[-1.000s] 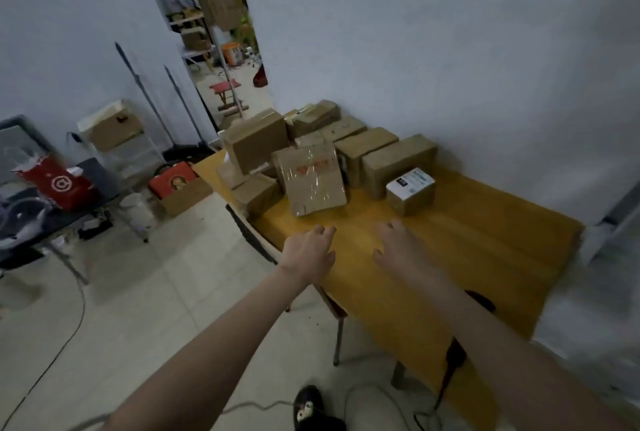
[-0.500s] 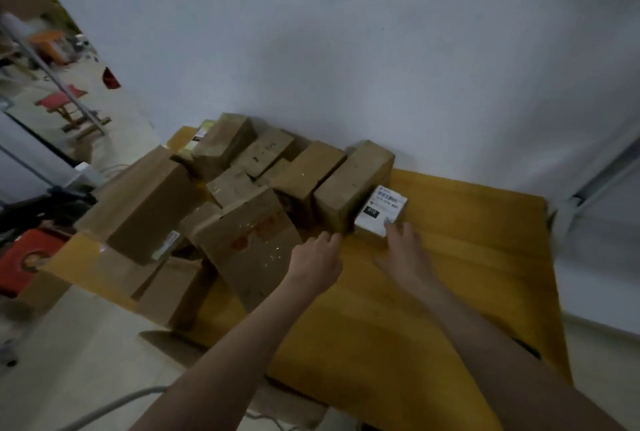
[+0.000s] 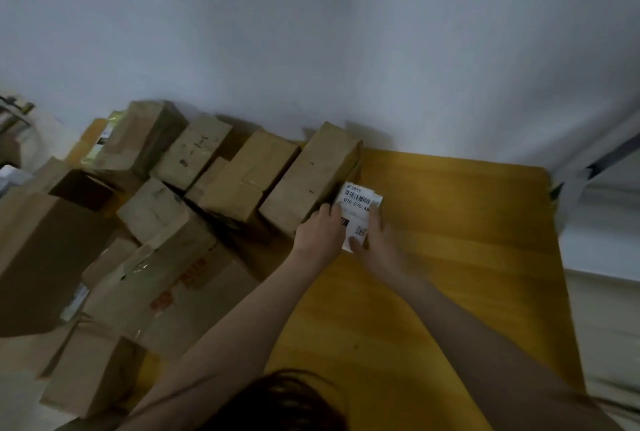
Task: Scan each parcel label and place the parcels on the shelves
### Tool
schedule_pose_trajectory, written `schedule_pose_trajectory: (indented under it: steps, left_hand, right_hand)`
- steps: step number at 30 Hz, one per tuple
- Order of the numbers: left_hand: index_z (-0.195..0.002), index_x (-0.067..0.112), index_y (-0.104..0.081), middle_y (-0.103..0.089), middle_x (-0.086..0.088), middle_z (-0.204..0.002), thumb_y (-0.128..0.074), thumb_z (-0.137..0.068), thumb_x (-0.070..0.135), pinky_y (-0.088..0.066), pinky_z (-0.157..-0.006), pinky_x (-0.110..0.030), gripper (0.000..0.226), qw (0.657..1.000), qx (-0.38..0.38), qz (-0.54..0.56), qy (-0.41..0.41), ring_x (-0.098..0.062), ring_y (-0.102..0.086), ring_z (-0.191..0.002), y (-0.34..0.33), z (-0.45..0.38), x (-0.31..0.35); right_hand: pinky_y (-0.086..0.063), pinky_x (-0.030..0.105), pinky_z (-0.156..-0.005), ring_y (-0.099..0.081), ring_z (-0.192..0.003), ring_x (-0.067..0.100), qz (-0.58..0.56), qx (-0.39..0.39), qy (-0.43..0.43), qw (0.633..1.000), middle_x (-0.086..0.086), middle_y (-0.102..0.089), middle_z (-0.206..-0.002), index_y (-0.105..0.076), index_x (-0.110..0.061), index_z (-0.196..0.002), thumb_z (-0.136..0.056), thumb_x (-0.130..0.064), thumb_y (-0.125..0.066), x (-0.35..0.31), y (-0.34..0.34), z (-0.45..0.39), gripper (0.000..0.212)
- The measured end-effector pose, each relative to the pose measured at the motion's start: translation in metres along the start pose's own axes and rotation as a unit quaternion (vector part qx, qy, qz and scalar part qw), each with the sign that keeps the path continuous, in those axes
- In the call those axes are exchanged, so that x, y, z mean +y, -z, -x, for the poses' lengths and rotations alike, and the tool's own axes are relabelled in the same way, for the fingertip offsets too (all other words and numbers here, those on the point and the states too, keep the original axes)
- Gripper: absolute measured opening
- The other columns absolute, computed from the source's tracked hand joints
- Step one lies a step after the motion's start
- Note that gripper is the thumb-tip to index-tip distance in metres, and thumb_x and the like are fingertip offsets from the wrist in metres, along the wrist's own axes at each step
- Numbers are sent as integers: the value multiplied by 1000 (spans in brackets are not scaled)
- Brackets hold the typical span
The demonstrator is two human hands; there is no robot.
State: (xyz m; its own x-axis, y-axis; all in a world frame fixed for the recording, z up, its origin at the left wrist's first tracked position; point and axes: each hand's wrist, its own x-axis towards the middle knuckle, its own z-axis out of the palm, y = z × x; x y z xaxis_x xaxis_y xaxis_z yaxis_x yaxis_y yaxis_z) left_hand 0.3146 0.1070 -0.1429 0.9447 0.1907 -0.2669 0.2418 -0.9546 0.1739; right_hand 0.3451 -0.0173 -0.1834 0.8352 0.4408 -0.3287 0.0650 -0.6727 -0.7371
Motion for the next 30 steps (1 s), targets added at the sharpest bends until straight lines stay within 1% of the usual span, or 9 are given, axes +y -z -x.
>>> schedule_pose_trajectory:
  steps: [2,5,7,11,14,18,24,27,30]
  left_hand:
    - [-143,7,-29,-42,-11,-137,-42,-102,28,-56,-86,-38,48,1000,0,-6,-1,-25,-56,-116,-6,-3,0]
    - [-144,6,-26,-42,-13,-137,-43,-102,29,-54,-87,-36,51,1000,7,27,13,-27,-56,-115,-11,-2,1]
    - [-144,6,-27,-41,-13,-136,-45,-101,30,-52,-89,-35,52,997,15,71,20,-28,-54,-116,-12,0,2]
    - [-142,7,-33,-39,-10,-132,-57,-96,31,-51,-91,-32,57,987,58,148,2,-24,-52,-114,-12,10,5]
    - [-140,8,-37,-40,-7,-127,-62,-92,31,-56,-84,-32,59,976,93,191,-43,-21,-54,-110,-10,25,10]
    - [-144,10,-35,-41,-2,-126,-63,-91,34,-57,-83,-29,64,958,116,247,-88,-15,-52,-114,-4,45,15]
    - [-143,42,-28,-35,5,-140,-61,-91,44,-44,-92,-9,63,908,6,408,-95,-6,-41,-125,12,71,22]
    - [-137,57,-28,-45,2,-143,-66,-83,54,-54,-94,-33,66,848,-79,517,-83,-11,-54,-124,12,86,25]
    - [-140,49,-23,-53,-2,-136,-66,-85,47,-56,-92,-36,70,833,-122,534,-83,-11,-59,-116,8,100,27]
  right_hand:
    - [-48,38,-97,-47,-127,25,-132,32,-25,990,12,-37,-145,-5,-11,-150,-93,-17,-57,3,-4,-9,77]
    - [-53,31,-72,-59,-107,22,-333,35,-174,926,8,-53,-132,-30,-11,-138,-96,-19,-56,0,-2,-14,51]
    - [-52,34,-76,-58,-101,21,-399,2,-226,889,4,-57,-124,-41,-14,-136,-98,-23,-51,3,1,-16,40]
    - [-54,40,-81,-62,-99,20,-456,9,-205,866,6,-62,-121,-51,-18,-123,-97,-20,-53,14,5,-7,26]
    - [-52,54,-91,-64,-105,28,-506,23,-173,844,10,-64,-122,-53,-19,-125,-92,-23,-60,20,15,9,34]
    - [-50,59,-92,-64,-107,30,-557,16,-159,815,6,-66,-121,-45,-30,-134,-79,-32,-70,19,36,41,60]
    - [-57,47,-78,-68,-99,22,-574,53,-120,808,-2,-70,-110,-44,-33,-125,-75,-32,-67,8,57,98,55]
    - [-57,45,-77,-69,-98,21,-532,82,-109,836,-6,-72,-105,-46,-38,-123,-75,-38,-67,5,61,121,53]
    - [-58,43,-76,-69,-98,19,-493,109,-106,857,-5,-70,-109,-48,-39,-124,-74,-44,-67,7,61,137,53]
